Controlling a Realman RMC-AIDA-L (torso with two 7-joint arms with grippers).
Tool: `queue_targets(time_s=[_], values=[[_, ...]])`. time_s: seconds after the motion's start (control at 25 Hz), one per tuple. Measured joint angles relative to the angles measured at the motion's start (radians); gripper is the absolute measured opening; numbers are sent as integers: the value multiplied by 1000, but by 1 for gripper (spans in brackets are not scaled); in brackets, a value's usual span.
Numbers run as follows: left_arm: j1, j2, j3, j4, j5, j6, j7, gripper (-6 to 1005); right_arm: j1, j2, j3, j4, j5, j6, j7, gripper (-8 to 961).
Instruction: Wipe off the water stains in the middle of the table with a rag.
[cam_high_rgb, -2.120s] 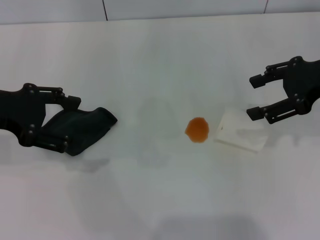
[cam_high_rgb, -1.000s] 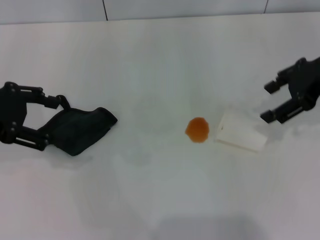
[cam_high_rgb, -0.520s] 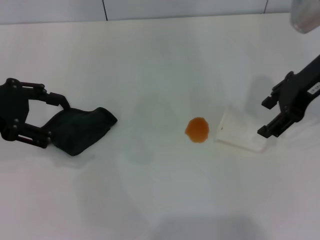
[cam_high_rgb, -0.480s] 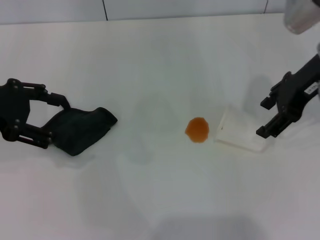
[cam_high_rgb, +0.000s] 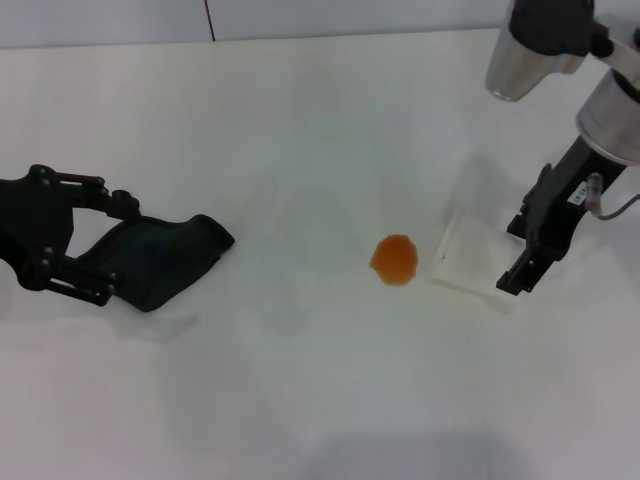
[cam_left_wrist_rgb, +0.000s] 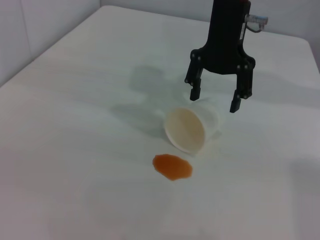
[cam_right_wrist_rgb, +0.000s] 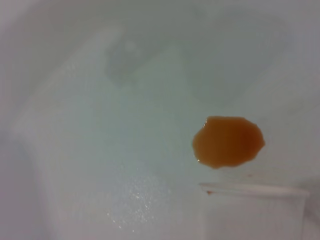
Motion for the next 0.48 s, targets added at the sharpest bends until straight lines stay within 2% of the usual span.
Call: queue_targets(time_s=[0.32, 0.48], values=[[0, -6, 3, 0, 3, -2, 2, 890, 30, 4, -106, 34, -1, 60, 80, 800], [0, -12, 8, 0, 11, -3, 2, 890, 74, 5, -134, 123, -1, 100, 99, 799]])
